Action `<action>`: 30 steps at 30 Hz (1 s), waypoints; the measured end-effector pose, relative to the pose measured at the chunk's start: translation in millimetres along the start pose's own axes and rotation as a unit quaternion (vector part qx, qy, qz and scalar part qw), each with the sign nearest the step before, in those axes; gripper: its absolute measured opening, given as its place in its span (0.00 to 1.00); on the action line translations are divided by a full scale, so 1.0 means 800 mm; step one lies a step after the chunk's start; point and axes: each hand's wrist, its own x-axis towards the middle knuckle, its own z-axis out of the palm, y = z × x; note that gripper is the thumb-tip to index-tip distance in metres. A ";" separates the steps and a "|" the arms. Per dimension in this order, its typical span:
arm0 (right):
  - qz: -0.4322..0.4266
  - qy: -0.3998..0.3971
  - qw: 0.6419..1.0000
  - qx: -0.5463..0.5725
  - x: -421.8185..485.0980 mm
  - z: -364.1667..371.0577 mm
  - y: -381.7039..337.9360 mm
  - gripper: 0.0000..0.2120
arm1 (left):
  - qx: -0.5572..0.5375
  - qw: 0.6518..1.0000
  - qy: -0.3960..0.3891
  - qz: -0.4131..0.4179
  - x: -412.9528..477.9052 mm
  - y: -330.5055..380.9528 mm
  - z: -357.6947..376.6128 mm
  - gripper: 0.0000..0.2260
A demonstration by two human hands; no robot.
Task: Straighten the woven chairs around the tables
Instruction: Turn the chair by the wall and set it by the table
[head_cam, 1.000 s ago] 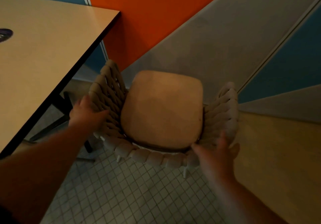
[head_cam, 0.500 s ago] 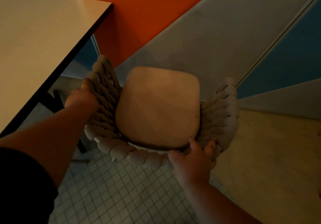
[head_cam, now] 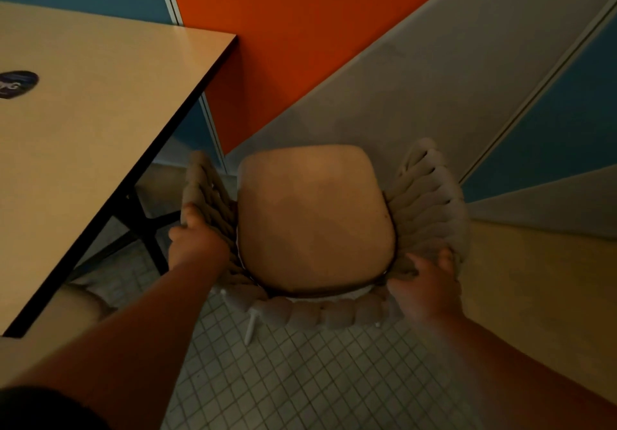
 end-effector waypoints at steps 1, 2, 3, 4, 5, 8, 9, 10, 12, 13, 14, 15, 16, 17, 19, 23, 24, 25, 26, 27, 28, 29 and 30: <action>-0.009 -0.007 1.000 -0.007 0.008 -0.004 0.003 0.36 | -0.008 1.000 0.002 -0.009 -0.008 -0.002 0.003 0.39; -0.015 -0.015 1.000 -0.011 0.014 -0.009 0.005 0.37 | -0.015 1.000 0.004 -0.017 -0.017 -0.003 0.006 0.39; -0.019 -0.021 1.000 -0.012 0.021 -0.013 0.007 0.38 | -0.022 0.999 0.005 -0.025 -0.025 -0.004 0.007 0.39; -0.024 -0.025 0.999 -0.014 0.028 -0.017 0.010 0.37 | -0.031 0.999 0.005 -0.029 -0.033 -0.006 0.010 0.39; -0.030 -0.029 0.999 -0.015 0.036 -0.020 0.012 0.36 | -0.039 0.999 0.002 -0.031 -0.042 -0.007 0.011 0.40; -0.055 -0.044 0.997 -0.020 0.067 -0.029 0.024 0.34 | -0.053 0.997 -0.009 -0.046 -0.070 -0.006 0.019 0.42; -0.064 -0.046 0.997 -0.026 0.076 -0.032 0.026 0.32 | -0.055 0.997 -0.012 -0.055 -0.079 -0.006 0.023 0.43; -0.077 -0.044 0.996 -0.031 0.085 -0.034 0.029 0.30 | -0.053 0.997 -0.012 -0.062 -0.086 -0.006 0.028 0.44; -0.095 -0.043 0.994 -0.039 0.100 -0.041 0.033 0.27 | -0.049 0.996 -0.013 -0.072 -0.099 -0.006 0.037 0.44; -0.096 -0.047 0.993 -0.046 0.105 -0.045 0.032 0.27 | -0.046 0.996 -0.014 -0.078 -0.104 -0.005 0.040 0.43; -0.097 -0.051 0.992 -0.056 0.110 -0.050 0.031 0.27 | -0.041 0.995 -0.013 -0.085 -0.108 -0.003 0.043 0.43; -0.099 -0.055 0.991 -0.065 0.115 -0.054 0.030 0.29 | -0.037 0.995 -0.012 -0.091 -0.114 0.000 0.045 0.43; -0.101 -0.059 0.991 -0.072 0.120 -0.059 0.029 0.31 | -0.035 0.995 -0.009 -0.091 -0.118 0.003 0.047 0.42; -0.099 -0.067 0.990 -0.077 0.124 -0.063 0.026 0.34 | -0.034 0.996 -0.007 -0.086 -0.121 0.006 0.047 0.42; -0.089 -0.095 0.986 -0.105 0.126 -0.072 0.021 0.43 | -0.024 0.997 -0.020 -0.075 -0.122 0.006 0.048 0.44; -0.158 -0.158 0.942 -0.251 0.105 -0.104 0.024 0.67 | 0.116 0.992 -0.053 -0.005 -0.108 -0.013 0.028 0.58; -0.201 -0.158 0.927 -0.275 0.097 -0.113 0.027 0.70 | 0.155 0.985 -0.043 0.062 -0.098 -0.020 0.018 0.58; -0.241 -0.159 0.912 -0.293 0.088 -0.119 0.030 0.71 | 0.182 0.971 -0.044 0.150 -0.085 -0.023 0.007 0.58; -0.264 -0.169 0.900 -0.302 0.079 -0.122 0.032 0.71 | 0.222 0.942 -0.072 0.241 -0.074 -0.024 -0.006 0.58; -0.272 -0.189 0.893 -0.305 0.067 -0.122 0.033 0.71 | 0.280 0.899 -0.115 0.316 -0.066 -0.022 -0.018 0.59; -0.274 -0.210 0.888 -0.304 0.055 -0.118 0.034 0.70 | 0.349 0.850 -0.155 0.363 -0.060 -0.019 -0.025 0.59; -0.275 -0.224 0.885 -0.302 0.045 -0.111 0.034 0.70 | 0.412 0.805 -0.180 0.387 -0.057 -0.015 -0.030 0.59; -0.272 -0.228 0.886 -0.297 0.038 -0.101 0.034 0.70 | 0.453 0.775 -0.186 0.399 -0.052 -0.012 -0.029 0.58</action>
